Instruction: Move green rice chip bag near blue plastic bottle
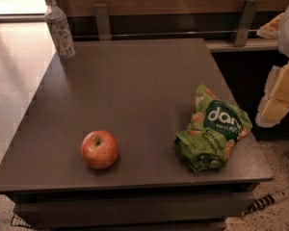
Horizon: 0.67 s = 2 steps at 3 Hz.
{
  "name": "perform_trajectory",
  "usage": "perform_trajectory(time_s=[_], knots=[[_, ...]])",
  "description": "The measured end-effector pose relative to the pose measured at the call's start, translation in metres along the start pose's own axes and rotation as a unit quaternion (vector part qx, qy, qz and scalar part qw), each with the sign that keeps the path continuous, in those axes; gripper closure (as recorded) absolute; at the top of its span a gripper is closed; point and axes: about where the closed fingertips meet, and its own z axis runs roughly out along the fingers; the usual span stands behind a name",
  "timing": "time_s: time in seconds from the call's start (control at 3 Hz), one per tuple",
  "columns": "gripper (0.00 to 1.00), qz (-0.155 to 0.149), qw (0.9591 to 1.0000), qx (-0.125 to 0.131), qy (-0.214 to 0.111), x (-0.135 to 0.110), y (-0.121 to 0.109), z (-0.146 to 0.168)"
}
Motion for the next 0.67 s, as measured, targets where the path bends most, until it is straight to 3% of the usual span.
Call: perform_trajectory(time_s=[0.67], knots=[[0.00,-0.007,1.0000,-0.004,-0.004,-0.0001,-0.0025,0.0048]])
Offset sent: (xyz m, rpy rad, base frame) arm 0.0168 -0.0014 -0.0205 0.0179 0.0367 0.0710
